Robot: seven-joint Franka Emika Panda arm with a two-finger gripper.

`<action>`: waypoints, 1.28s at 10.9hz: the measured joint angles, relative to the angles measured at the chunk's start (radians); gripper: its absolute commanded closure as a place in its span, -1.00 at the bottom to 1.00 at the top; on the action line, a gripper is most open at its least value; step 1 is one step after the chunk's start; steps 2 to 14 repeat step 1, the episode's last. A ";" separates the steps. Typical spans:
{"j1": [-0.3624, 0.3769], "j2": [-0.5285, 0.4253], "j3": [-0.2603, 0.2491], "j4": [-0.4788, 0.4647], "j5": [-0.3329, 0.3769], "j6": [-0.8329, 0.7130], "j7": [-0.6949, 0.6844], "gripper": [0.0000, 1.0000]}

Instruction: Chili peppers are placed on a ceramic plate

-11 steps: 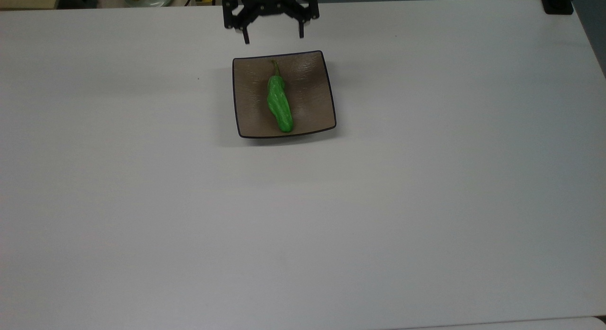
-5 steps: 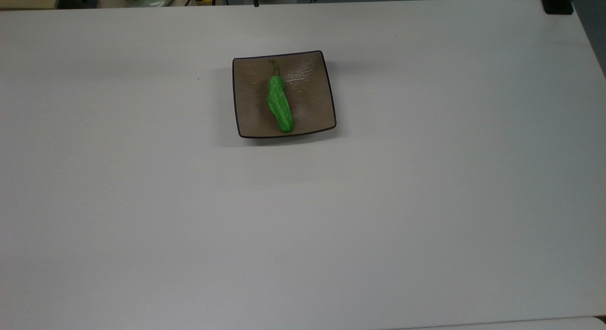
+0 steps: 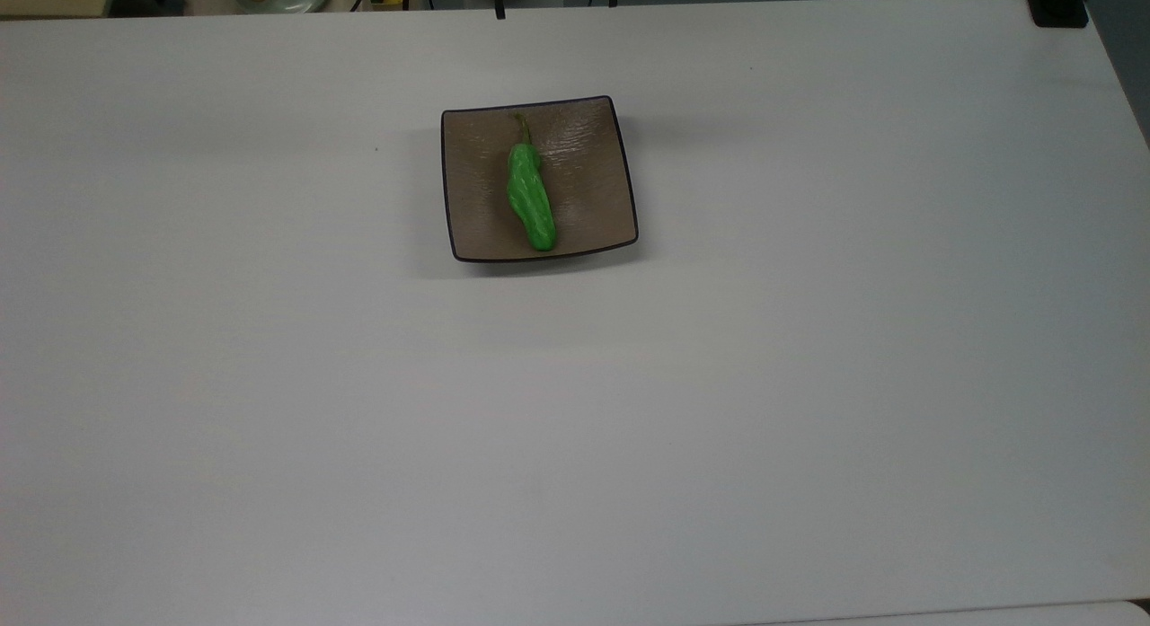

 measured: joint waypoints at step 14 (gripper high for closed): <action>0.001 0.000 -0.003 -0.002 0.004 0.004 0.000 -1.00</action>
